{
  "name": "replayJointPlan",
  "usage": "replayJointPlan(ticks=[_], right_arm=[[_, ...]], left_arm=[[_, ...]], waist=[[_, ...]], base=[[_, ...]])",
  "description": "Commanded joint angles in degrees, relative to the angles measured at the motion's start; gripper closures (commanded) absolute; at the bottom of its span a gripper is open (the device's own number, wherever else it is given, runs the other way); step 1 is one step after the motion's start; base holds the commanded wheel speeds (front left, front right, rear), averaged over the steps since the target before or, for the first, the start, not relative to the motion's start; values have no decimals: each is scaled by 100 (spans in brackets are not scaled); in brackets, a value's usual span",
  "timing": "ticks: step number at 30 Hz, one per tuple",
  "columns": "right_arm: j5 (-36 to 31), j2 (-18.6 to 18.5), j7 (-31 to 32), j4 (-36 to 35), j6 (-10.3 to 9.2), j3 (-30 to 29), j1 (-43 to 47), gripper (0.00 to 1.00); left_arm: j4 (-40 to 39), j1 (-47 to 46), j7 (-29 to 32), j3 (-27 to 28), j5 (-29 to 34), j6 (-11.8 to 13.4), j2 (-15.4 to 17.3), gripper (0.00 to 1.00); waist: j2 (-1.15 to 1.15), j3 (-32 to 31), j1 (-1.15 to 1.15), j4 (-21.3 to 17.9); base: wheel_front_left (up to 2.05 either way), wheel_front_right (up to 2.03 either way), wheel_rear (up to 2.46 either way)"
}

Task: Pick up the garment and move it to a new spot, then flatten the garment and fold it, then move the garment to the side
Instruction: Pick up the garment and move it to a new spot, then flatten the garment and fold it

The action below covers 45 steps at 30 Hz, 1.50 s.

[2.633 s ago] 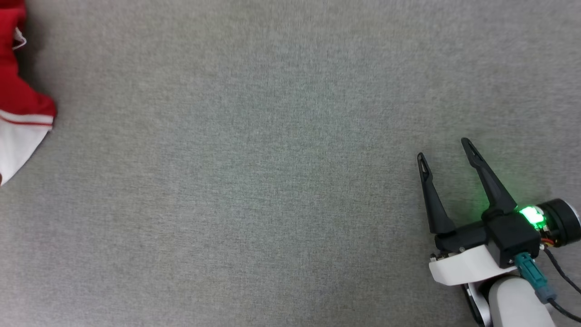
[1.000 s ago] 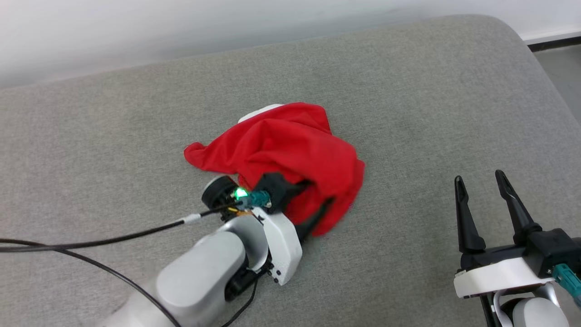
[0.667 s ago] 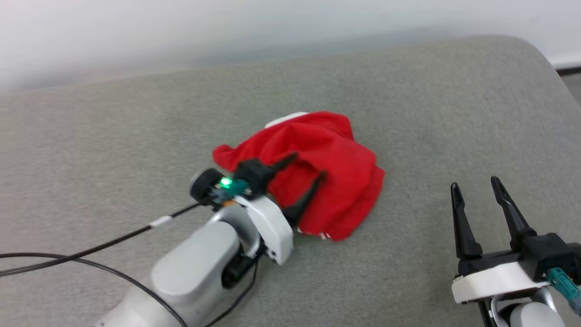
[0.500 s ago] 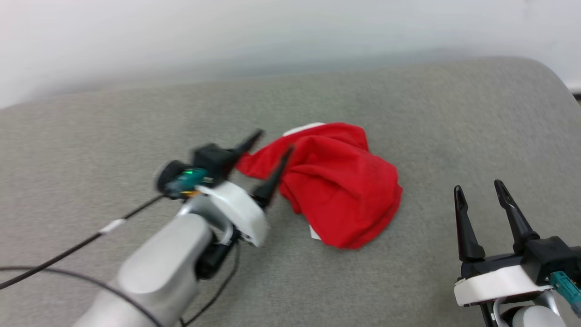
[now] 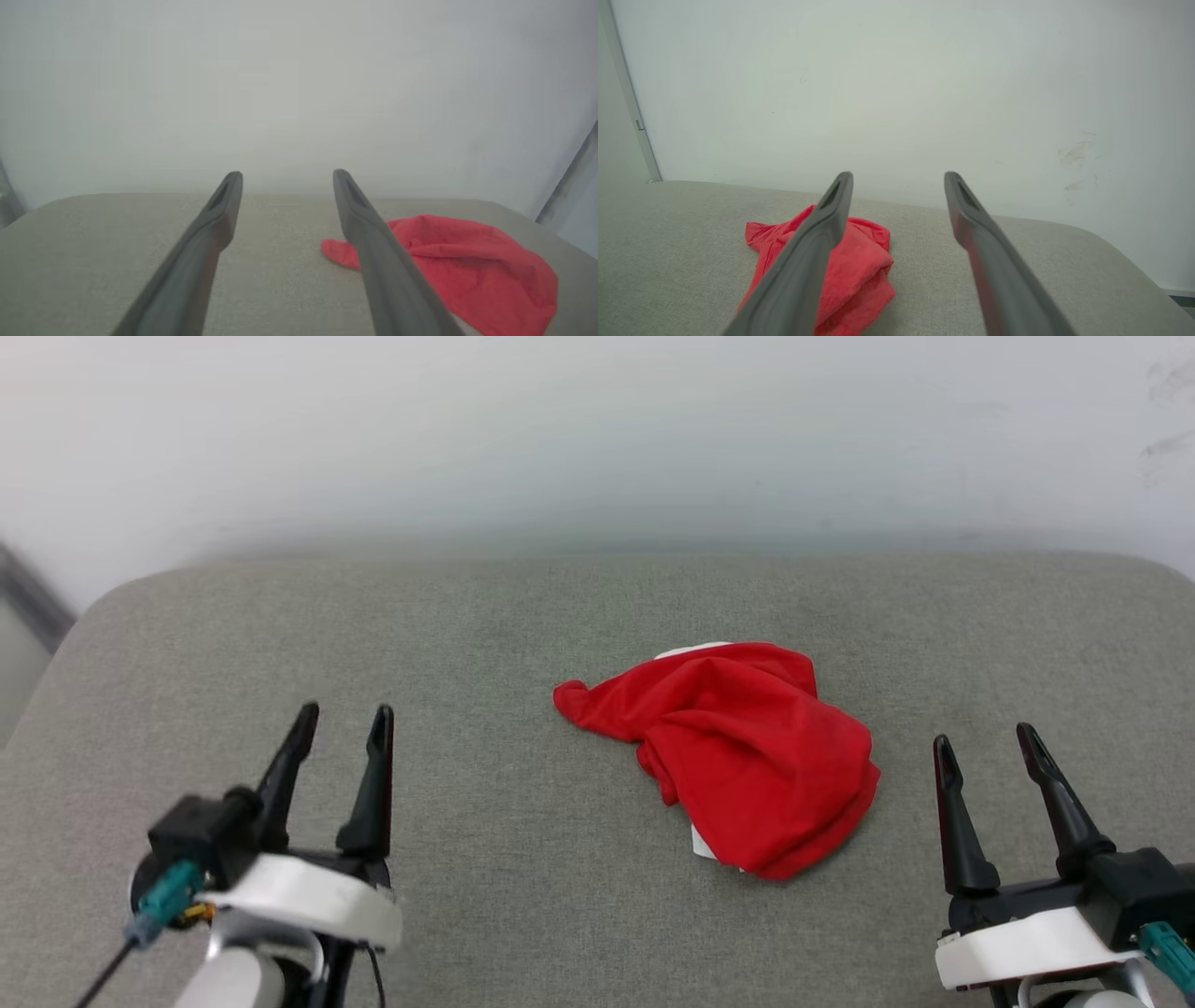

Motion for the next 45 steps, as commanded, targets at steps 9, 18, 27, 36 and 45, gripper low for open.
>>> replayJointPlan(ticks=[9,18,27,36,45], right_arm=[[76,-3,-10,-57,-4,13,131,0],[104,-3,-10,-105,-4,63,110,0],[199,-4,-10,-234,-3,100,-150,0],[353,-2,-10,-347,-3,183,-448,0],[416,-2,-10,-249,-4,160,-654,0]], left_arm=[[-119,1085,-15,462,745,-440,-982,0],[4,1060,-14,815,1089,-806,-1267,0],[254,227,527,378,1058,-1078,-910,0],[375,-1743,2850,-383,119,-1116,-43,0],[1067,-3477,5419,-1018,-1064,-1119,587,0]], waist=[[0,-94,0,46],[0,-22,0,-72],[0,531,0,-499],[0,1470,0,-1061],[0,2149,0,-1427]], base=[[0,0,0],[0,0,0],[0,0,0],[0,0,0],[0,0,0]])
